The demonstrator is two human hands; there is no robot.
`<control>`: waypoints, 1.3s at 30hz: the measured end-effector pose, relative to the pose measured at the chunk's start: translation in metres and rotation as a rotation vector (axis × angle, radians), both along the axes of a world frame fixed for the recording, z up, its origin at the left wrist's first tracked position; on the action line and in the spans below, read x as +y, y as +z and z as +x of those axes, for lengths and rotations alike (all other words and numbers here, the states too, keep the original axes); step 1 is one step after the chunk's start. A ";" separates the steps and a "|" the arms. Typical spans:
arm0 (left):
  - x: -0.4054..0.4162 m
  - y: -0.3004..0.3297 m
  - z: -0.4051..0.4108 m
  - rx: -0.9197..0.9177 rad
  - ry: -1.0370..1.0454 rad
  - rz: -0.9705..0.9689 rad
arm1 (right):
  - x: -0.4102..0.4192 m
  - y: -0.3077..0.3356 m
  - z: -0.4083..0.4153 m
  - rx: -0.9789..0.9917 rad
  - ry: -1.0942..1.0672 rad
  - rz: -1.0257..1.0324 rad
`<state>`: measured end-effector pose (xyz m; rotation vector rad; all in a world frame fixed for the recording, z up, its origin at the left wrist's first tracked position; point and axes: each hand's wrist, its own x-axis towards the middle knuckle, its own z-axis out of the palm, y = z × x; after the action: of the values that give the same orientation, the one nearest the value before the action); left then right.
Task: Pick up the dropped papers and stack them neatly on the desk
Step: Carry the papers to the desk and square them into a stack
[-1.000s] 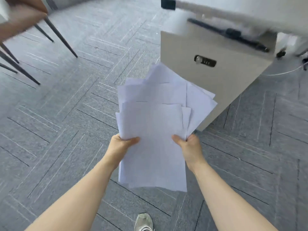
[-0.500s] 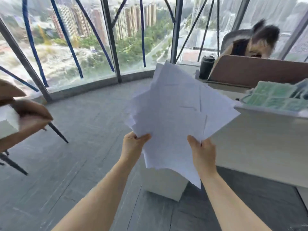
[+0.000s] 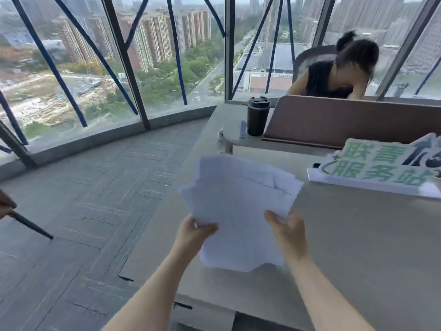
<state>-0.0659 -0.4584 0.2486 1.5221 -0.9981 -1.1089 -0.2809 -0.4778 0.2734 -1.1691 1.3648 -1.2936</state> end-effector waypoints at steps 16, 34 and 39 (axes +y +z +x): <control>-0.101 -0.056 0.000 0.089 0.031 0.162 | -0.093 -0.071 0.012 0.160 0.146 0.347; -0.197 -0.103 0.163 -0.426 0.011 0.471 | -0.183 -0.132 0.176 0.277 0.213 0.621; -0.203 -0.110 0.163 -0.607 0.012 0.535 | -0.193 -0.129 0.185 0.779 0.210 0.655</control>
<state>0.0967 -0.6612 0.1382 2.3870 -1.1338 -0.9630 -0.0956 -0.6713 0.1445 -1.3252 1.9404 -0.1534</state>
